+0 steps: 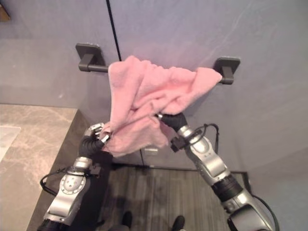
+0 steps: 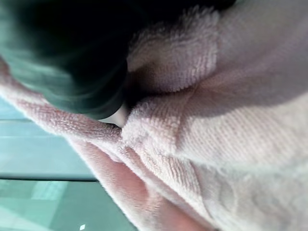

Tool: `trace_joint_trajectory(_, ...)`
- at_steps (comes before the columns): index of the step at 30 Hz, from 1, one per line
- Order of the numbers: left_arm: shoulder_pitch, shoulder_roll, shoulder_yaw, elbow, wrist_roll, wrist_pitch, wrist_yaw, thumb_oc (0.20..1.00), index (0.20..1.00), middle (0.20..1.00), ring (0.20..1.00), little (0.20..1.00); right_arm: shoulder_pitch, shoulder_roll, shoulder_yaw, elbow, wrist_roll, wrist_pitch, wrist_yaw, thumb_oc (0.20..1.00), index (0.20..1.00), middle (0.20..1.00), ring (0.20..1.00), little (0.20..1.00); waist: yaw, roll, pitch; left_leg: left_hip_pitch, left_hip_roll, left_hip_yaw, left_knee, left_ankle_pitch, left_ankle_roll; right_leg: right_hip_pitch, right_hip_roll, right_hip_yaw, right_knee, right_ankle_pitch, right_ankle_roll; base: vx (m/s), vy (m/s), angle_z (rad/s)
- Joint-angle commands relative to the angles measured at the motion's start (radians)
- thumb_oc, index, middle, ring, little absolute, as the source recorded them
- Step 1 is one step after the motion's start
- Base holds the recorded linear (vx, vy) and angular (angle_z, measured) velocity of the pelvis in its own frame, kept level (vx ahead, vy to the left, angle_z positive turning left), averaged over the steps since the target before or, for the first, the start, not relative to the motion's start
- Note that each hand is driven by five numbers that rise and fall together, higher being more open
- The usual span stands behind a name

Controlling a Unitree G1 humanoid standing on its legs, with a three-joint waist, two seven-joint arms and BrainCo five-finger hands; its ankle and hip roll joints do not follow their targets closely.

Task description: Put brush and paste in cup on sink, flatten towel.

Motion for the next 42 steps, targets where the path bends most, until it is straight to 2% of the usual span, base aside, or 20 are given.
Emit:
trace_joint_trajectory(1, -0.023, 0.057, 0.071, -0.132, 0.005, -0.075, 0.074, 0.2, 0.2, 0.2, 0.2, 0.2, -0.096, 0.005, -0.06, -0.18, -0.028, -0.113, -0.036, 0.2, 0.2, 0.2, 0.2, 0.2, 0.004, -0.045, 0.001, 0.014, -0.024, 0.055, -0.008, 0.03, 0.01, 0.056, -0.019, 0.053, -0.001, -0.018, 0.04, 0.0, 0.0, 0.0)
trace_joint_trajectory(6, 0.008, 0.061, 0.1, -0.185, -0.009, -0.077, 0.08, 0.2, 0.2, 0.2, 0.2, 0.2, -0.066, -0.011, -0.073, -0.253, -0.045, -0.111, -0.034, 0.2, 0.2, 0.2, 0.2, 0.2, 0.0, -0.051, -0.005, 0.022, -0.025, 0.062, -0.008, 0.023, 0.014, 0.059, -0.021, 0.06, -0.001, -0.018, 0.041, 0.01, 0.01, -0.02)
trace_joint_trajectory(8, 0.02, 0.071, 0.112, -0.157, 0.029, -0.068, 0.091, 0.2, 0.2, 0.2, 0.2, 0.2, -0.026, -0.041, -0.101, -0.251, -0.149, -0.109, -0.057, 0.2, 0.2, 0.2, 0.2, 0.2, -0.01, -0.047, -0.01, 0.03, -0.025, 0.068, -0.008, 0.018, 0.018, 0.062, -0.021, 0.068, -0.001, -0.018, 0.042, 0.03, 0.031, -0.13)
trace_joint_trajectory(10, 0.02, 0.07, 0.108, -0.143, 0.02, -0.065, 0.086, 0.2, 0.2, 0.2, 0.2, 0.2, -0.006, -0.042, -0.106, -0.237, -0.15, -0.104, -0.059, 0.2, 0.2, 0.2, 0.2, 0.2, -0.012, -0.046, -0.01, 0.034, -0.026, 0.071, -0.008, 0.017, 0.019, 0.065, -0.022, 0.069, -0.001, -0.019, 0.042, 0.02, 0.018, -0.09)
trace_joint_trajectory(14, 0.012, 0.044, 0.052, 0.039, -0.013, -0.043, 0.057, 0.2, 0.2, 0.2, 0.2, 0.2, 0.102, -0.037, -0.098, -0.109, -0.178, -0.072, -0.043, 0.2, 0.2, 0.2, 0.2, 0.2, -0.027, -0.038, -0.016, 0.049, -0.027, 0.075, -0.008, 0.015, 0.024, 0.075, -0.022, 0.075, 0.0, -0.023, 0.041, 0.0, 0.005, -0.01)
trace_joint_trajectory(16, 0.004, 0.037, 0.016, 0.126, 0.002, -0.028, 0.039, 0.2, 0.2, 0.2, 0.2, 0.2, 0.12, -0.014, -0.071, -0.002, -0.141, -0.052, -0.023, 0.2, 0.2, 0.2, 0.2, 0.2, -0.027, -0.034, -0.019, 0.053, -0.027, 0.072, -0.008, 0.014, 0.025, 0.08, -0.021, 0.074, 0.001, -0.027, 0.039, 0.01, 0.004, -0.02)
trace_joint_trajectory(20, -0.04, 0.009, -0.043, 0.293, 0.062, -0.018, 0.094, 0.2, 0.2, 0.2, 0.2, 0.2, 0.11, 0.017, -0.035, 0.167, -0.24, -0.059, -0.093, 0.2, 0.2, 0.2, 0.2, 0.2, -0.03, -0.027, -0.026, 0.066, -0.026, 0.076, -0.008, 0.013, 0.027, 0.091, -0.02, 0.075, 0.003, -0.034, 0.038, 0.0, 0.0, 0.0)
trace_joint_trajectory(21, -0.044, 0.005, -0.051, 0.302, 0.062, -0.022, 0.095, 0.2, 0.2, 0.2, 0.2, 0.2, 0.111, 0.023, -0.036, 0.185, -0.217, -0.057, -0.09, 0.222, 0.222, 0.222, 0.222, 0.222, -0.032, -0.025, -0.025, 0.068, -0.026, 0.076, -0.008, 0.013, 0.027, 0.091, -0.02, 0.075, 0.004, -0.035, 0.038, 0.0, 0.0, 0.0)
trace_joint_trajectory(22, -0.041, 0.004, -0.049, 0.299, 0.07, -0.022, 0.109, 0.2, 0.2, 0.2, 0.2, 0.2, 0.119, 0.037, -0.04, 0.189, -0.194, -0.058, -0.096, 0.313, 0.313, 0.313, 0.313, 0.313, -0.033, -0.024, -0.027, 0.069, -0.026, 0.076, -0.008, 0.013, 0.028, 0.093, -0.02, 0.075, 0.004, -0.035, 0.038, 0.0, 0.0, 0.0)
trace_joint_trajectory(23, -0.034, 0.003, -0.047, 0.298, 0.075, -0.017, 0.117, 0.2, 0.2, 0.2, 0.2, 0.2, 0.128, 0.042, -0.051, 0.177, -0.214, -0.059, -0.11, 0.925, 0.925, 0.925, 0.925, 0.925, -0.034, -0.023, -0.029, 0.069, -0.026, 0.076, -0.008, 0.013, 0.028, 0.094, -0.02, 0.075, 0.003, -0.036, 0.038, 0.0, 0.0, 0.0)
trace_joint_trajectory(24, -0.03, 0.001, -0.047, 0.304, 0.088, -0.013, 0.129, 0.2, 0.2, 0.2, 0.2, 0.2, 0.136, 0.046, -0.058, 0.168, -0.248, -0.06, -0.127, 1.0, 1.0, 1.0, 1.0, 1.0, -0.035, -0.022, -0.031, 0.07, -0.026, 0.076, -0.008, 0.012, 0.028, 0.095, -0.02, 0.075, 0.003, -0.037, 0.038, 0.0, 0.0, 0.0)
trace_joint_trajectory(25, -0.033, -0.003, -0.05, 0.315, 0.105, -0.008, 0.148, 0.476, 0.476, 0.476, 0.476, 0.476, 0.141, 0.053, -0.057, 0.184, -0.263, -0.059, -0.137, 1.0, 1.0, 1.0, 1.0, 1.0, -0.036, -0.022, -0.034, 0.071, -0.027, 0.077, -0.008, 0.012, 0.029, 0.097, -0.019, 0.074, 0.004, -0.039, 0.038, 0.0, 0.0, 0.0)
trace_joint_trajectory(26, -0.035, -0.003, -0.052, 0.32, 0.119, -0.003, 0.16, 0.89, 0.89, 0.89, 0.89, 0.89, 0.141, 0.059, -0.059, 0.203, -0.269, -0.056, -0.15, 1.0, 1.0, 1.0, 1.0, 1.0, -0.037, -0.02, -0.035, 0.073, -0.026, 0.076, -0.008, 0.012, 0.029, 0.097, -0.019, 0.073, 0.004, -0.04, 0.037, 0.0, 0.0, 0.0)
trace_joint_trajectory(27, -0.035, -0.003, -0.052, 0.324, 0.136, 0.002, 0.172, 1.0, 1.0, 1.0, 1.0, 1.0, 0.141, 0.064, -0.06, 0.214, -0.27, -0.053, -0.158, 1.0, 1.0, 1.0, 1.0, 1.0, -0.037, -0.019, -0.037, 0.075, -0.025, 0.076, -0.008, 0.012, 0.029, 0.1, -0.018, 0.073, 0.005, -0.041, 0.037, 0.0, 0.0, 0.0)
trace_joint_trajectory(31, -0.011, 0.019, -0.026, 0.332, 0.235, 0.04, 0.192, 1.0, 1.0, 1.0, 1.0, 1.0, 0.167, 0.039, -0.103, 0.2, -0.383, -0.048, -0.2, 1.0, 1.0, 1.0, 1.0, 1.0, -0.037, -0.014, -0.045, 0.08, -0.022, 0.075, -0.006, 0.01, 0.028, 0.108, -0.016, 0.07, 0.006, -0.046, 0.036, 0.0, 0.0, 0.0)
trace_joint_trajectory(35, 0.045, 0.059, 0.033, 0.316, 0.31, 0.065, 0.152, 1.0, 1.0, 1.0, 1.0, 1.0, 0.216, -0.006, -0.18, 0.183, -0.47, -0.038, -0.209, 1.0, 1.0, 1.0, 1.0, 1.0, -0.036, -0.007, -0.051, 0.081, -0.021, 0.071, -0.003, 0.011, 0.028, 0.114, -0.016, 0.066, 0.008, -0.049, 0.037, 0.0, 0.0, 0.0)
trace_joint_trajectory(42, 0.116, 0.103, 0.141, 0.281, 0.362, 0.045, 0.101, 1.0, 1.0, 1.0, 1.0, 1.0, 0.305, -0.091, -0.313, 0.094, -0.604, -0.053, -0.203, 1.0, 1.0, 1.0, 1.0, 1.0, -0.044, 0.007, -0.061, 0.077, -0.02, 0.064, -0.007, 0.019, 0.02, 0.116, -0.02, 0.057, 0.008, -0.047, 0.038, -0.02, 0.008, 0.01)
